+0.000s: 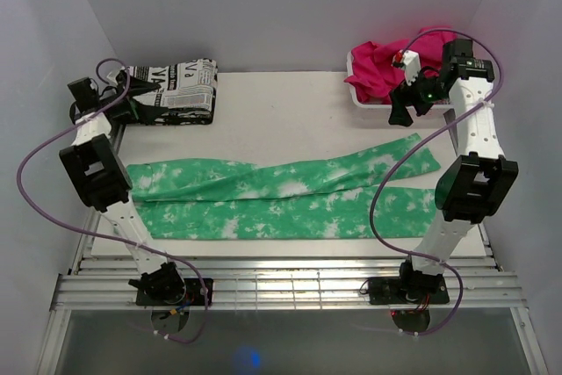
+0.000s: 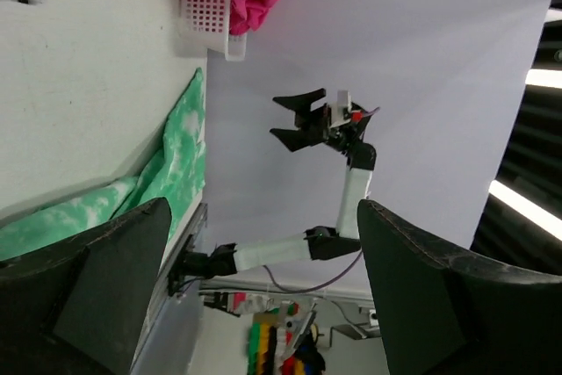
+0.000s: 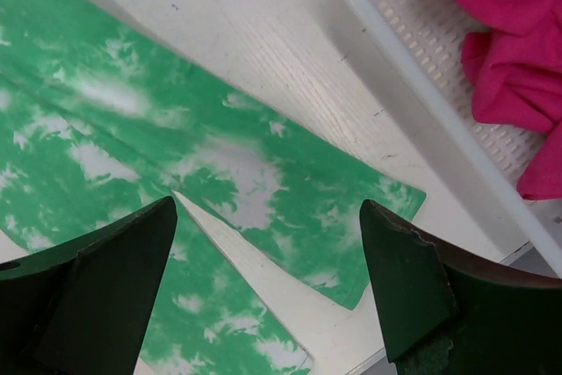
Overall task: Fold and stack the trousers
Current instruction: Fold the trousers
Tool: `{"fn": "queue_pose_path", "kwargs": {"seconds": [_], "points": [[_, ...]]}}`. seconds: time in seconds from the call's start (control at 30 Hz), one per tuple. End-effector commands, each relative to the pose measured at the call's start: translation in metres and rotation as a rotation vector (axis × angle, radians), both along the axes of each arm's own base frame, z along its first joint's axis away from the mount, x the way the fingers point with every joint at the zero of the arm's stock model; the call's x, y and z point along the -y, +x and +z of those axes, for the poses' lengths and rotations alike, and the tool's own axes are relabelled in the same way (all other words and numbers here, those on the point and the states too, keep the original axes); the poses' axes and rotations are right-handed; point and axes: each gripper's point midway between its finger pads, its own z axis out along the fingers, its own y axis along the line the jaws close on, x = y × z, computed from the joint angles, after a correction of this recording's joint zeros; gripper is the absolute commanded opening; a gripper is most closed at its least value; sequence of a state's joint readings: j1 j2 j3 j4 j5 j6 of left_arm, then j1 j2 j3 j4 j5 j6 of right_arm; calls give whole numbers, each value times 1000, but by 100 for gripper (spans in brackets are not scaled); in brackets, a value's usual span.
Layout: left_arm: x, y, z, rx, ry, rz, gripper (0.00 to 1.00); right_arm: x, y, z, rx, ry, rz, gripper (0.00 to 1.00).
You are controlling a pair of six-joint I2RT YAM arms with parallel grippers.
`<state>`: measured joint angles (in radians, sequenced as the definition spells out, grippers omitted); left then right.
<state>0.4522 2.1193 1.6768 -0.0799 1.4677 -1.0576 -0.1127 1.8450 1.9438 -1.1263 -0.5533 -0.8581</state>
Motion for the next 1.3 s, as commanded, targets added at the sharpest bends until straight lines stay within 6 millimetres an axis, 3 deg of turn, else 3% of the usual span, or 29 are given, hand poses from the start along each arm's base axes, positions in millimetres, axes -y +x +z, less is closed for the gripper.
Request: {"fn": "queue_pose_path", "kwargs": {"seconds": [0.0, 0.07, 0.1, 0.13, 0.2, 0.23, 0.33, 0.4, 0.5, 0.57, 0.6, 0.63, 0.67, 0.7, 0.73, 0.77, 0.8, 0.87, 0.9, 0.93, 1.0, 1.03, 1.07, 1.1, 1.13, 1.2, 1.23, 1.27], "points": [[14, 2, 67, 168, 87, -22, 98, 1, -12, 6, 32, -55, 37, 90], [32, 4, 112, 340, 141, -101, 98, -6, -16, -3, 21, -71, 39, 90], [37, 0, 164, 487, 208, -98, 98, -12, -16, -3, 28, -80, 51, 90], [38, -1, 186, 592, 253, -81, 98, -12, -13, -4, 34, -92, 45, 90], [41, 2, 210, 666, 288, -44, 98, -18, -8, -1, 30, -74, 30, 90], [43, -1, 218, 680, 290, -38, 98, -22, -7, -1, 24, -65, 31, 90], [48, 12, 216, 642, 242, -9, 98, -25, 1, 2, 22, -58, 10, 90], [42, 29, 219, 601, 198, 81, 98, -29, 2, 2, 21, -63, 5, 90], [37, 52, 238, 629, 154, 194, 98, -29, 3, 10, 36, -71, -16, 90], [40, 58, 259, 777, 210, 248, 98, -25, 4, 10, 39, -84, -37, 90], [37, 67, 267, 814, 239, 317, 98, -36, 2, 10, 40, -90, -13, 90], [37, 73, 264, 775, 288, 353, 98, -35, 2, 11, 44, -103, -18, 90], [46, 82, 258, 925, 481, 382, 98, -34, 3, 11, 45, -109, -21, 90], [51, 89, 247, 926, 593, 422, 98, -32, 3, 10, 44, -115, -25, 90], [42, 102, 230, 869, 734, 518, 98, -31, 3, 9, 45, -125, -24, 90], [63, 92, 237, 919, 838, 529, 98, -30, 4, 8, 47, -132, -22, 90], [57, 102, 205, 907, 988, 517, 98, -29, 4, 8, 49, -134, -20, 90], [49, 101, 164, 757, 1067, 459, 98, -31, 3, 9, 55, -140, 7, 90], [44, 110, 137, 721, 1129, 403, 98, -32, 3, 6, 49, -144, 18, 90], [43, 97, 96, 586, 1162, 300, 98, -31, 2, 3, 42, -156, 28, 90], [34, 80, 42, 506, 1248, 139, 98, -31, 0, -3, 42, -181, 72, 90], [31, 66, 25, 458, 1265, 89, 98, -30, -4, -7, 26, -192, 91, 90], [21, 54, 17, 451, 1249, 64, 98, -29, -6, -11, 17, -200, 110, 90], [15, 38, 28, 475, 1253, 66, 98, -29, -7, -18, 13, -219, 153, 90], [10, 24, 7, 455, 1252, 3, 98, -29, -8, -20, 11, -224, 181, 90], [2, 5, 6, 484, 1211, -75, 98, -30, -15, -35, -35, -235, 253, 90], [5, -15, -17, 394, 1167, -176, 98, -32, -11, -33, -4, -247, 326, 90], [2, -16, -4, 507, 1203, -245, 98, -32, -9, -34, 2, -251, 358, 90]]}}
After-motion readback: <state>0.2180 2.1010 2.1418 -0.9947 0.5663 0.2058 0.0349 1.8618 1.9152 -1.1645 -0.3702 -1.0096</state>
